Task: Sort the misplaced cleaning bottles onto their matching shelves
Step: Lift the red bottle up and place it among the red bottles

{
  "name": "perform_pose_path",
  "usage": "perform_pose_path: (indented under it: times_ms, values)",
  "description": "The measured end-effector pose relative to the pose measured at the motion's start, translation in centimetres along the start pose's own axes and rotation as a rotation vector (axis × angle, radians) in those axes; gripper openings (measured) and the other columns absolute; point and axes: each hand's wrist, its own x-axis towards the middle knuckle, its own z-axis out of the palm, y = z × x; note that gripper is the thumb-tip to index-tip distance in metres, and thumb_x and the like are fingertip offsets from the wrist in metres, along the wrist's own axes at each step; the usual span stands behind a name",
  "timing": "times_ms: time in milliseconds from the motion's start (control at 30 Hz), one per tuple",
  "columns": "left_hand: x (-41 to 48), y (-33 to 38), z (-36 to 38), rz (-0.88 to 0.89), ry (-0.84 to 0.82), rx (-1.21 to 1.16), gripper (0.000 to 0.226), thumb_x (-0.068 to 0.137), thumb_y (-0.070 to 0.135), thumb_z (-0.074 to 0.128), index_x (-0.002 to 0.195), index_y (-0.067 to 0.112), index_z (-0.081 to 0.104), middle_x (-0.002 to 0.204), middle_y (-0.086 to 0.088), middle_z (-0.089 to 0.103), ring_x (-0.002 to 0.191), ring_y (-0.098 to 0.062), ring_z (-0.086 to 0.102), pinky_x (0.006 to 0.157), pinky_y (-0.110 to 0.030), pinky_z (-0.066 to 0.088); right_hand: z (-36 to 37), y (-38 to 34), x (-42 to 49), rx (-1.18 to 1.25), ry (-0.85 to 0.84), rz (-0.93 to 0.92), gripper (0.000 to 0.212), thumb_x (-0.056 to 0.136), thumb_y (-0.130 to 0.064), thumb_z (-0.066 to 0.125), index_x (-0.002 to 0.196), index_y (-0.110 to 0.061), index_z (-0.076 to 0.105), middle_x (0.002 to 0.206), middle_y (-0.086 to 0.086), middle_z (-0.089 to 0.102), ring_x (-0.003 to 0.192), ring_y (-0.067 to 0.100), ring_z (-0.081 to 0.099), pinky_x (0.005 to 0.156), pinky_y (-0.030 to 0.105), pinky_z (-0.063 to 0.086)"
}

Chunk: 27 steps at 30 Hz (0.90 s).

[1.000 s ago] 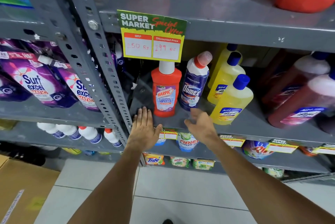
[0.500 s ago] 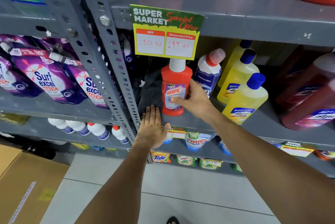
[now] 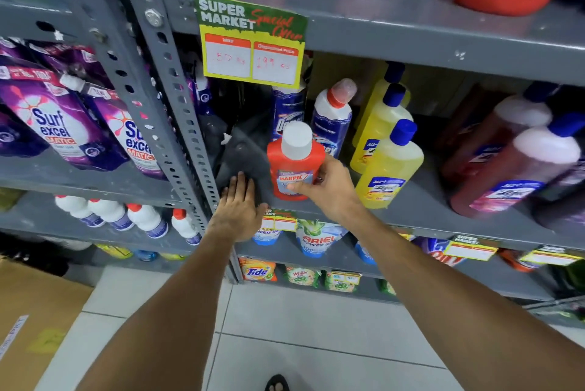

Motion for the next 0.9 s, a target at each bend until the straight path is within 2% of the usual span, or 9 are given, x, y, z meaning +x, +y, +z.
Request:
perform_pose_path:
  times_ms: [100,167,233,400,433,533,700,800,900]
  values:
    - [-2.5,1.0,-0.9,0.078,0.197,-0.005,0.068,0.102,0.042,0.025,0.153,0.004,0.002,0.162,-0.015,-0.011,0.150,-0.028,-0.008,0.122,-0.047,0.004,-1.7,-0.5,-1.8,0.012,-0.030,-0.039,0.065,0.074,-0.015,0.089,0.132,-0.015,0.061,0.113,-0.012,0.068,0.101,0.000,0.066,0.088,0.012,0.053]
    - [-4.7,1.9,-2.0,0.097,0.307,0.018,0.066,0.102,0.043,0.023,0.153,0.004,0.006,0.163,-0.015,-0.005,0.150,-0.027,-0.005,0.121,-0.047,0.006,-2.8,-1.2,-2.9,0.027,-0.049,-0.069,0.063,0.074,-0.013,0.089,0.131,-0.017,0.062,0.116,-0.010,0.071,0.104,0.004,0.068,0.091,0.018,0.054]
    - [-7.1,2.7,-3.4,0.070,0.392,0.039,0.065,0.101,0.042,0.023,0.153,0.004,0.012,0.163,-0.016,0.004,0.150,-0.030,0.003,0.121,-0.050,0.011,-3.9,-2.0,-3.9,0.051,-0.071,-0.111,0.058,0.073,-0.011,0.088,0.126,-0.019,0.064,0.114,-0.008,0.074,0.104,0.007,0.071,0.091,0.023,0.057]
    - [-12.2,4.0,-8.9,-0.034,0.586,0.130,0.066,0.101,0.041,0.028,0.152,0.002,0.016,0.161,-0.018,0.014,0.150,-0.031,0.010,0.118,-0.054,0.021,-6.7,-6.7,-6.5,0.085,-0.116,-0.249,0.048,0.073,-0.009,0.086,0.110,-0.032,0.067,0.098,-0.013,0.077,0.089,-0.001,0.072,0.081,0.021,0.056]
    - [-12.9,4.6,-10.4,-0.041,0.631,0.142,0.066,0.101,0.041,0.030,0.152,0.001,0.016,0.161,-0.018,0.014,0.150,-0.031,0.009,0.118,-0.053,0.020,-7.2,-8.1,-6.9,0.096,-0.120,-0.292,0.047,0.073,-0.008,0.086,0.109,-0.032,0.067,0.098,-0.012,0.077,0.089,0.001,0.072,0.083,0.024,0.057]
    - [-14.1,6.3,-15.4,-0.071,0.750,0.144,0.064,0.102,0.041,0.030,0.152,0.003,0.018,0.162,-0.016,0.014,0.150,-0.029,0.009,0.120,-0.050,0.016,-8.9,-12.6,-7.7,0.172,-0.112,-0.391,0.044,0.074,-0.009,0.086,0.114,-0.017,0.069,0.104,-0.001,0.079,0.094,0.014,0.075,0.088,0.033,0.059]
    - [-13.6,8.8,-22.1,-0.041,0.816,0.174,0.065,0.102,0.043,0.027,0.153,0.005,0.016,0.162,-0.014,0.012,0.150,-0.027,0.009,0.121,-0.047,0.015,-11.9,-20.4,-8.2,0.255,-0.034,-0.523,0.040,0.076,-0.023,0.086,0.112,-0.019,0.070,0.105,-0.003,0.079,0.097,0.013,0.076,0.086,0.036,0.061]
    - [-12.5,10.0,-24.7,0.001,0.806,0.162,0.066,0.101,0.045,0.025,0.153,0.005,0.014,0.163,-0.012,0.009,0.150,-0.026,0.005,0.122,-0.045,0.011,-14.1,-24.1,-7.6,0.260,0.033,-0.574,0.040,0.081,-0.023,0.084,0.117,-0.017,0.068,0.109,-0.004,0.078,0.097,0.009,0.075,0.074,0.023,0.060]
    - [-10.8,10.9,-26.2,0.050,0.731,0.137,0.072,0.098,0.052,0.014,0.153,0.005,0.014,0.163,-0.012,0.009,0.150,-0.025,0.003,0.122,-0.045,0.008,-16.0,-26.5,-6.0,0.246,0.125,-0.589,0.039,0.081,-0.022,0.085,0.116,-0.016,0.069,0.107,-0.005,0.078,0.096,0.008,0.075,0.085,0.032,0.061]
